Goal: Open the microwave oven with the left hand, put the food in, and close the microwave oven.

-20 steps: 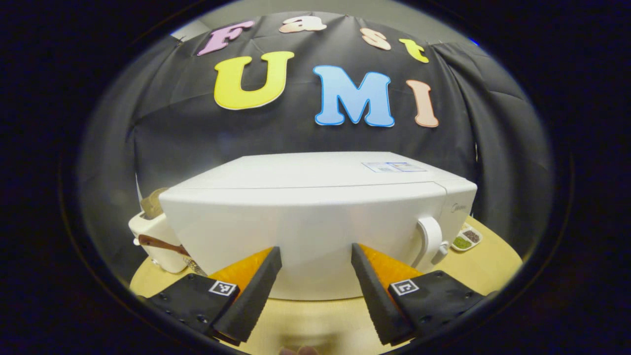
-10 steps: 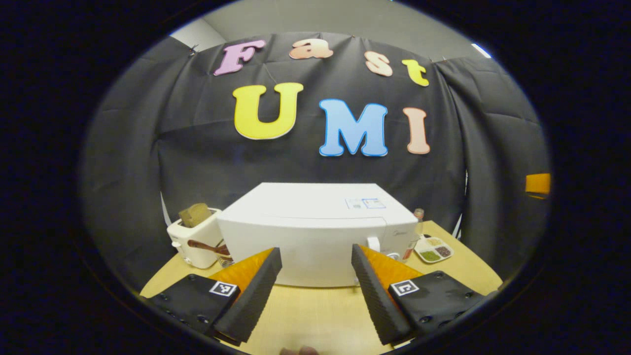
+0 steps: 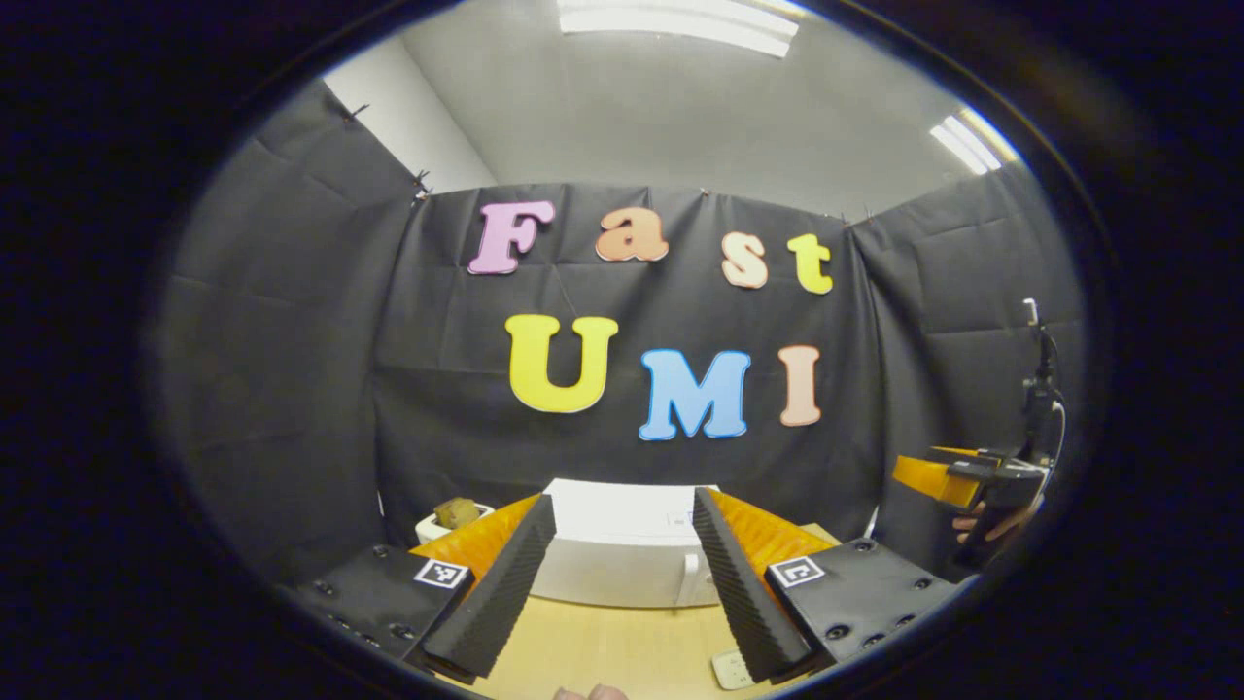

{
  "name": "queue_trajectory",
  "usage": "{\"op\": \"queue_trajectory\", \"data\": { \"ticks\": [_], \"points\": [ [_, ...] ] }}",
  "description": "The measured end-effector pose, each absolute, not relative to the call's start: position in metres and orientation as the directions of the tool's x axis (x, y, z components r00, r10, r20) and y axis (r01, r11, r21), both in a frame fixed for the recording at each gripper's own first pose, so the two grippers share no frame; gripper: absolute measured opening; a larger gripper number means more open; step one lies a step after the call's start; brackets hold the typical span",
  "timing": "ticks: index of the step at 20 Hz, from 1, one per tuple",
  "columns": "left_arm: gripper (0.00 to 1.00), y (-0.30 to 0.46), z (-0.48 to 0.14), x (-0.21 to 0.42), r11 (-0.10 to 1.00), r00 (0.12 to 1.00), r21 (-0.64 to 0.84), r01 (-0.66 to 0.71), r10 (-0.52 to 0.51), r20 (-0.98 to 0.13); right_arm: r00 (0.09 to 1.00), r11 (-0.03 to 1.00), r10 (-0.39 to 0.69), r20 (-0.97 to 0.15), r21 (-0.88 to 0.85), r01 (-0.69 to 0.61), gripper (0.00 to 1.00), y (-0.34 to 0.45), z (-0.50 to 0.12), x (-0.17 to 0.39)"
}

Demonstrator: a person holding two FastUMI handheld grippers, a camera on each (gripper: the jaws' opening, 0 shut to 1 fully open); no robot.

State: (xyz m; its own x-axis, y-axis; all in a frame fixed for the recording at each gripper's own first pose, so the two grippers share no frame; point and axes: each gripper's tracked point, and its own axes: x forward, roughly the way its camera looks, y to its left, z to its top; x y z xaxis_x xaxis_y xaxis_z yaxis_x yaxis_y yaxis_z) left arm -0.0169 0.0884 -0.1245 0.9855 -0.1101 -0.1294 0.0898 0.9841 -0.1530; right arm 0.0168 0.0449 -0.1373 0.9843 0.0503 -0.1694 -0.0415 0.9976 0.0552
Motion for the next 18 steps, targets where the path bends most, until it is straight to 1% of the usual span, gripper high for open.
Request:
{"op": "queue_trajectory", "data": {
  "ticks": [1,4,5,8,9,10,11,13,15,18],
  "points": [
    [0.94,0.098,-0.115,-0.029,0.983,0.986,-0.160,0.086,-0.107,-0.127,0.985,0.997,0.056,-0.163,0.061,-0.047,0.98,0.055,-0.128,0.007],
    [0.94,0.122,-0.080,-0.060,0.976,0.991,-0.199,0.091,-0.109,-0.079,0.988,0.998,0.048,-0.150,0.048,-0.041,0.98,0.080,-0.099,-0.020],
    [0.94,0.131,-0.071,-0.069,0.974,0.993,-0.211,0.079,-0.095,-0.070,0.989,0.998,0.058,-0.139,0.032,-0.054,0.98,0.089,-0.089,-0.026],
    [0.93,0.157,-0.074,-0.094,0.985,0.993,-0.171,0.040,-0.058,-0.104,0.985,0.997,0.082,-0.152,0.010,-0.082,0.98,0.116,-0.080,-0.031],
    [0.96,0.163,-0.071,-0.097,0.989,0.993,-0.141,0.034,-0.049,-0.105,0.983,0.996,0.091,-0.159,0.012,-0.091,0.98,0.123,-0.079,-0.031],
    [0.93,0.166,-0.068,-0.099,0.992,0.994,-0.119,0.028,-0.040,-0.104,0.982,0.995,0.100,-0.163,0.021,-0.097,0.98,0.129,-0.078,-0.032],
    [0.93,0.165,-0.065,-0.101,0.993,0.994,-0.111,0.031,-0.042,-0.100,0.981,0.994,0.110,-0.163,0.033,-0.106,0.98,0.133,-0.075,-0.034],
    [0.93,0.161,-0.060,-0.102,0.992,0.995,-0.123,0.040,-0.051,-0.085,0.984,0.993,0.116,-0.135,0.026,-0.113,0.98,0.135,-0.065,-0.036],
    [0.93,0.162,-0.064,-0.102,0.990,0.995,-0.137,0.035,-0.048,-0.089,0.985,0.994,0.110,-0.135,-0.003,-0.111,0.98,0.132,-0.067,-0.036],
    [0.93,0.165,-0.070,-0.103,0.991,0.994,-0.134,0.027,-0.041,-0.101,0.983,0.993,0.118,-0.143,0.023,-0.116,0.98,0.133,-0.068,-0.033]
  ]
}}
